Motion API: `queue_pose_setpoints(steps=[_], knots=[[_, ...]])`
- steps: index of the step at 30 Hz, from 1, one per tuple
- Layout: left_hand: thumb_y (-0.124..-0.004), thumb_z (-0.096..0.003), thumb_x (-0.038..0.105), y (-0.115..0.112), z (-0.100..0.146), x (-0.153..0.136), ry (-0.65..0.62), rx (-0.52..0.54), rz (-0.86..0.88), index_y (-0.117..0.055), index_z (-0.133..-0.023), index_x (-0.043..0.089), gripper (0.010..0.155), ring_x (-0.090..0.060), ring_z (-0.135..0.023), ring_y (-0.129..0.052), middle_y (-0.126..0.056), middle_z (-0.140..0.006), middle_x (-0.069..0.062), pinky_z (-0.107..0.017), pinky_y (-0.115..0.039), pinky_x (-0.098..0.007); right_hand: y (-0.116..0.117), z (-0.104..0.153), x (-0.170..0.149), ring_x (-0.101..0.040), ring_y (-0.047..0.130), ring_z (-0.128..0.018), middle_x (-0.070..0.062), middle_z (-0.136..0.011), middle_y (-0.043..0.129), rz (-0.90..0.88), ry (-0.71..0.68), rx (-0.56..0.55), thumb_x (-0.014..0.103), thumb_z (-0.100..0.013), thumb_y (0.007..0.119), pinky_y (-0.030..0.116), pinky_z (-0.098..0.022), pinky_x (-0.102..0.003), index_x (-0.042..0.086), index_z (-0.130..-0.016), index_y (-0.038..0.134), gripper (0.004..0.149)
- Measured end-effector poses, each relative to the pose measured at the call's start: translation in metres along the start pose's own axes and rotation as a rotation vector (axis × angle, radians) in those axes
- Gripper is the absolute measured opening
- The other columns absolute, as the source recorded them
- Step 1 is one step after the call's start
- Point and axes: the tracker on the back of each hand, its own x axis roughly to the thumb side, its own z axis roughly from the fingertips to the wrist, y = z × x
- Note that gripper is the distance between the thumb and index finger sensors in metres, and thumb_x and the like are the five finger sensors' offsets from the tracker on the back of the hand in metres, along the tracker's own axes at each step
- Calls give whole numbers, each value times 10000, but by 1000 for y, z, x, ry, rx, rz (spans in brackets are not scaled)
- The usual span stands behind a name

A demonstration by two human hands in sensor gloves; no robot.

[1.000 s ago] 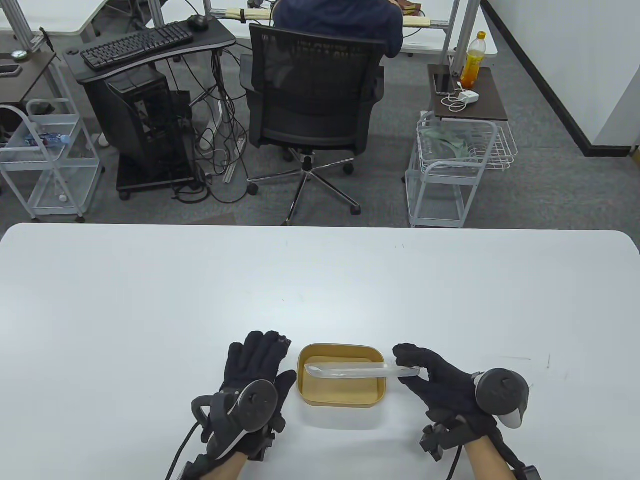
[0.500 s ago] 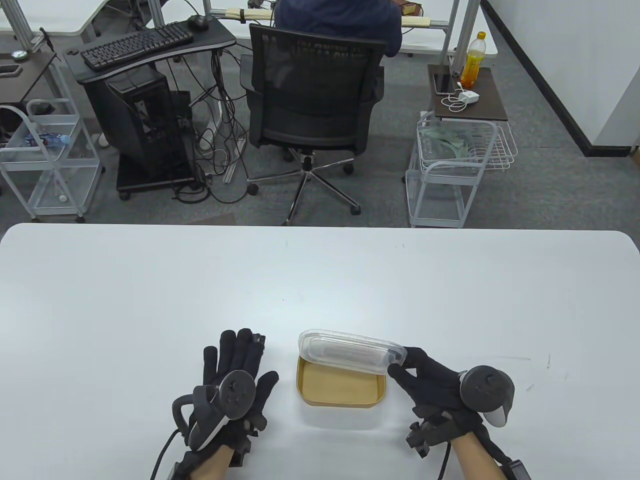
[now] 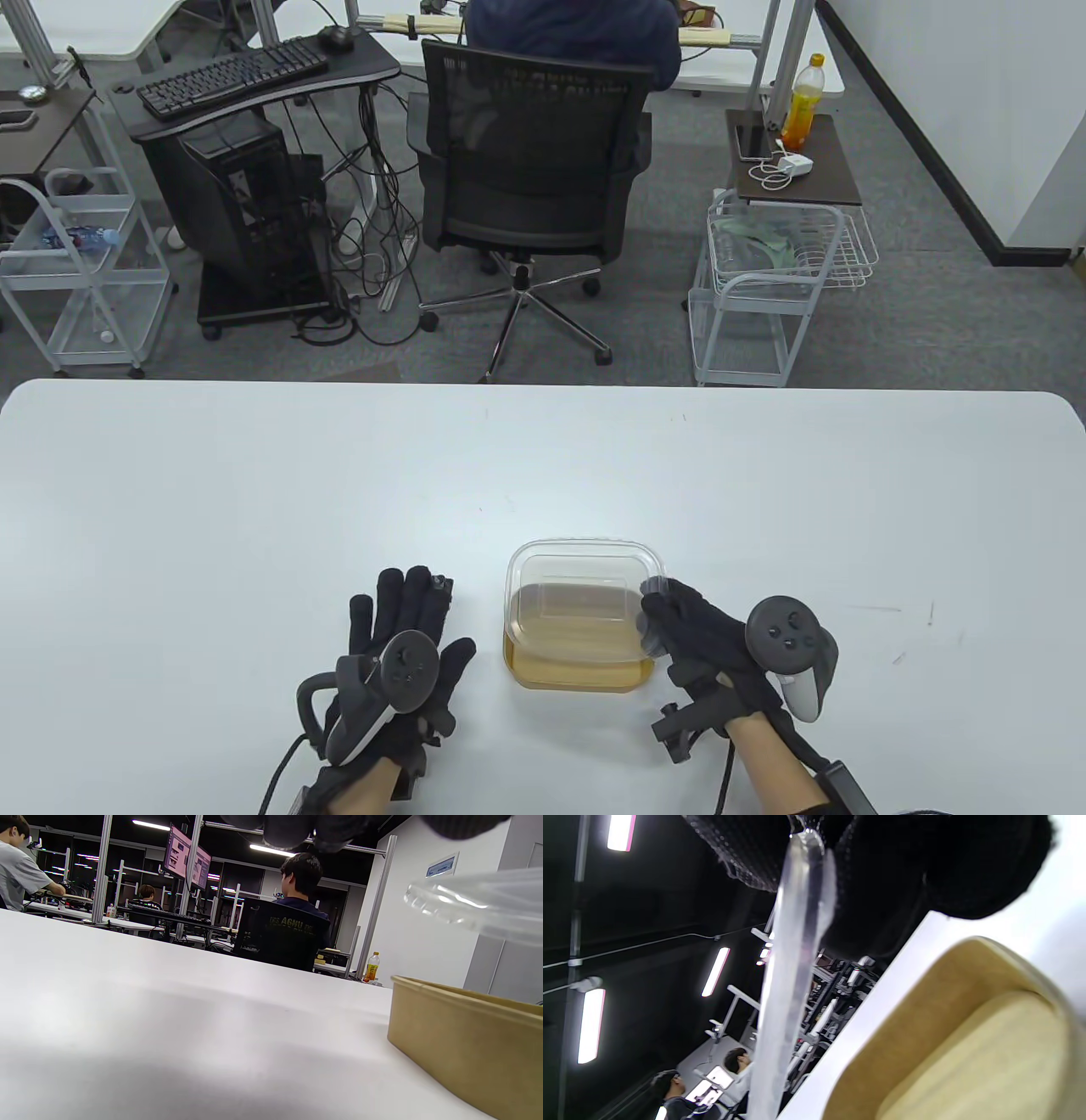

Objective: Cover the takeout box

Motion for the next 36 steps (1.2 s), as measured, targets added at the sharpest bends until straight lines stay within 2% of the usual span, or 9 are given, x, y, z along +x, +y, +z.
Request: queue_pose_setpoints(steps=[3, 8, 22, 27, 34, 36], knots=[[-613, -356, 741, -1, 0, 1, -3, -6, 2, -486, -1043, 503, 738, -91, -1192, -366, -454, -1225, 190, -840, -232, -324, 5, -2, -3, -173, 1070, -209, -93, -433, 1081, 40, 81, 1, 316, -574, 792, 946, -282, -512, -130, -836, 878, 525], [-613, -355, 742, -3, 1, 4, -12, -13, -6, -485, -1042, 505, 738, -90, -1192, -365, -454, -1225, 192, -841, -231, -322, 12, -3, -8, -152, 1071, -176, -87, -409, 1086, 10, 167, 22, 307, -575, 792, 957, -257, -501, -163, -817, 883, 536], [-614, -356, 741, -3, 2, 7, -18, -26, -7, -494, -1042, 500, 737, -92, -1191, -372, -463, -1225, 185, -839, -231, -324, 19, -3, -4, -145, 1064, -157, -95, -398, 1088, 190, 228, 64, 304, -577, 790, 954, -243, -498, -196, -816, 870, 560], [-613, -356, 741, -4, 2, 7, -19, -27, -7, -493, -1044, 497, 740, -95, -1191, -372, -467, -1224, 185, -839, -231, -325, 25, 0, 9, -155, 1059, -150, -106, -396, 1090, 386, 175, 35, 323, -581, 788, 945, -238, -507, -202, -817, 868, 581], [-614, -356, 740, -5, 3, 9, -22, -30, -8, -501, -1042, 495, 737, -96, -1191, -374, -471, -1224, 181, -839, -231, -325, 50, 9, 33, -201, 1048, -229, -149, -479, 1072, 930, 26, 27, 365, -605, 731, 912, -299, -537, -175, -885, 824, 616], [-613, -357, 740, -5, 3, 9, -24, -31, -10, -506, -1040, 494, 735, -96, -1191, -374, -470, -1225, 184, -839, -230, -325, 57, 11, 36, -208, 1047, -240, -158, -493, 1073, 1037, -18, 15, 365, -610, 714, 908, -308, -543, -161, -891, 827, 607]])
